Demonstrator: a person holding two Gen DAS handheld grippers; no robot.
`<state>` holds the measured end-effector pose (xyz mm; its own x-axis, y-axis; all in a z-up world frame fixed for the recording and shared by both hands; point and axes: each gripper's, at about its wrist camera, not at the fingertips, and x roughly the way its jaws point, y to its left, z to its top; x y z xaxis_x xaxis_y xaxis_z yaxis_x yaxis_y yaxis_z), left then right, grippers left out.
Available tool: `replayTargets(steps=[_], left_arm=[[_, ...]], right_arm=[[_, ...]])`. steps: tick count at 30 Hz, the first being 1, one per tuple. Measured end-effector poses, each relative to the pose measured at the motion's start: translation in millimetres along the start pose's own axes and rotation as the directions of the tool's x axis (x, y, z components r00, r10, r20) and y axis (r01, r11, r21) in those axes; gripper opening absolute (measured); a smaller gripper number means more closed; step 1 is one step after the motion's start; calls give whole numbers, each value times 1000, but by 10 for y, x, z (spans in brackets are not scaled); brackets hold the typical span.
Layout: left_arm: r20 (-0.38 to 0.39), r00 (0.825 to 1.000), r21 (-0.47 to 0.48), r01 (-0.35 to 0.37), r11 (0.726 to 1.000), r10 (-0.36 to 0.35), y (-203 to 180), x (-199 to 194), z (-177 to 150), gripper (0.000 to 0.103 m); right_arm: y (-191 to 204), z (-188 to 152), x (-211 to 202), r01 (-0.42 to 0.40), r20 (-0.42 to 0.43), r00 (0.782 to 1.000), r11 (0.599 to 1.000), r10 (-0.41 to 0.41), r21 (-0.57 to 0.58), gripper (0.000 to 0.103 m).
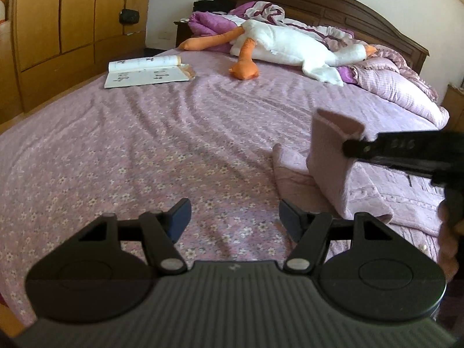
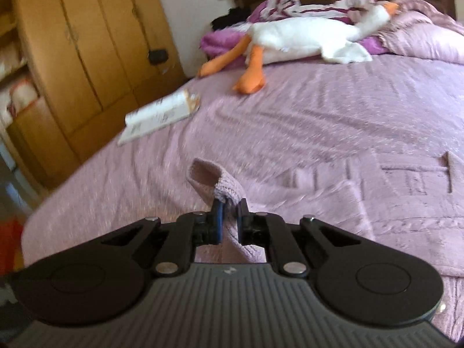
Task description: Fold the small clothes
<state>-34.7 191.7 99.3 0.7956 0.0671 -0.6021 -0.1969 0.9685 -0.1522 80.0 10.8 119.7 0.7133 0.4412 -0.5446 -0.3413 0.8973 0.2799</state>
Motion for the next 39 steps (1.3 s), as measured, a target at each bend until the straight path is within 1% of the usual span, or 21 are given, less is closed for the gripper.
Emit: replayTargets(steps=[5, 9, 13, 17, 20, 26, 29, 31, 32, 34, 39], left_arm=[[23, 999, 30, 35, 999, -36, -85, -61, 62, 68], [45, 999, 49, 24, 999, -26, -148, -101, 163, 68], [70, 997, 54, 30, 998, -34, -196, -129, 220, 68], [51, 998, 53, 35, 998, -37, -262, -64, 207, 68], [36, 998, 59, 51, 997, -53, -324, 28, 203, 68], [17, 995, 91, 94, 991, -96, -571, 295, 171, 68], [23, 994, 162, 98, 982, -103, -752, 470, 97, 68], [16, 995, 218, 88, 972, -94, -862, 597, 36, 68], [12, 995, 232, 89, 969, -95, -887, 644, 17, 68], [0, 994, 238, 105, 966, -108, -923, 730, -7, 68], [-7, 992, 204, 127, 971, -128, -928, 846, 8, 68]], right_arm=[[-268, 130, -321, -2, 30, 1000, 1000, 2, -1, 10], [-568, 269, -496, 32, 44, 998, 998, -34, 45, 10], [-858, 404, -684, 56, 84, 994, 995, -63, 76, 10], [-1212, 471, -813, 86, 110, 989, 990, -99, 114, 10], [-1469, 480, -896, 99, 125, 985, 983, -119, 157, 10], [-1900, 422, -1038, 131, 130, 979, 971, -159, 201, 10], [-2084, 363, -1127, 127, 142, 976, 963, -164, 237, 10], [-2203, 308, -1189, 117, 155, 975, 958, -161, 260, 10], [-2244, 279, -1211, 118, 158, 973, 956, -165, 268, 10], [-2348, 219, -1257, 120, 160, 972, 948, -173, 294, 10], [-2576, -6, -1332, 125, 155, 970, 929, -189, 348, 10]])
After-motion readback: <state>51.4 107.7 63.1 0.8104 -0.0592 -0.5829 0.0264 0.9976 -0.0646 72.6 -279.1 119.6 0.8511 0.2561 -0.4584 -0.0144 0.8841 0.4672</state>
